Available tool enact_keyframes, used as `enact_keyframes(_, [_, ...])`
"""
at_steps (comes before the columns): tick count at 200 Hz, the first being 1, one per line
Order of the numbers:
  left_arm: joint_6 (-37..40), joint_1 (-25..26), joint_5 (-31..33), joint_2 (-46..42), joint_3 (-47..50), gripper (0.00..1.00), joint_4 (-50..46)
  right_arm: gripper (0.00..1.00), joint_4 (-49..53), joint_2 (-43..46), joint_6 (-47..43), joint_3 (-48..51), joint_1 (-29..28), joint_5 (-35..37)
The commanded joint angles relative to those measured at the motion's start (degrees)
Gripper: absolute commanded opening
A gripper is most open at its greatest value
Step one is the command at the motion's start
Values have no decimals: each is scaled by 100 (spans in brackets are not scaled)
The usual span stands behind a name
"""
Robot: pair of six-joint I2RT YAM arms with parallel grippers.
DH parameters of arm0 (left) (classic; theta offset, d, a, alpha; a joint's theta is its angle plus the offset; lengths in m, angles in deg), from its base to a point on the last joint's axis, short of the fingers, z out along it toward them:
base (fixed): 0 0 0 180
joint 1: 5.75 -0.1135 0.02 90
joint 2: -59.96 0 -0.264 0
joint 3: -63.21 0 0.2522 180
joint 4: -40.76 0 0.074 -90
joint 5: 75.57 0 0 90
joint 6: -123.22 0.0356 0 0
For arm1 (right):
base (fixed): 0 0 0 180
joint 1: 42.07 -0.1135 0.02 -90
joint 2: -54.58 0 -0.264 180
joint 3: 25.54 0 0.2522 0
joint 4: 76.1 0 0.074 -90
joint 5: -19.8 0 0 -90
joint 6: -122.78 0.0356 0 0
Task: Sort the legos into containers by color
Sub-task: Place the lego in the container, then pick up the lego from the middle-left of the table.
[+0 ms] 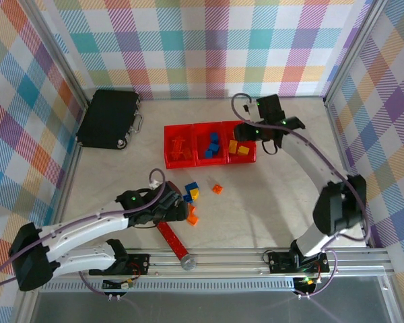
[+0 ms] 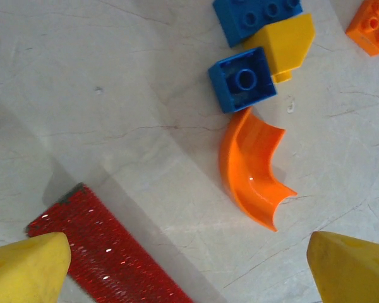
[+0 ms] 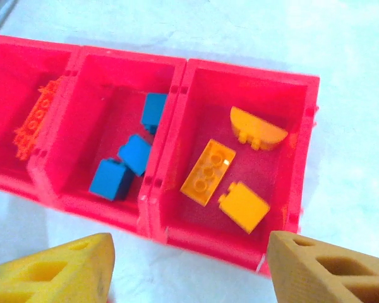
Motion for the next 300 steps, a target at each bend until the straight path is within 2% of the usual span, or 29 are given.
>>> enact_keyframes(1, [-9, 196, 287, 495, -409, 96, 10, 68, -469, 689, 513, 868, 28, -566])
enact_keyframes(42, [-335, 241, 282, 1418, -808, 91, 59, 70, -1097, 1999, 888, 2371, 29, -872])
enact_keyframes(68, [-745, 322, 189, 1906, -976, 85, 265, 73, -1258, 2622, 849, 2933, 28, -797])
enact_keyframes(94, [-927, 497, 445, 2497, -1388, 84, 129, 73, -1307, 2941, 785, 3171, 28, -979])
enact_keyframes(142, [-866, 550, 549, 3264, -1878, 89, -74, 74, -1178, 3091, 696, 3217, 32, -1100])
enact_keyframes(202, [-1076, 550, 907, 3214, -1761, 89, -282, 74, -1126, 3135, 705, 3239, 28, -1171])
enact_keyframes(300, [-749, 406, 773, 3476, -1601, 83, -28, 73, -1000, 3142, 730, 3229, 28, -1191])
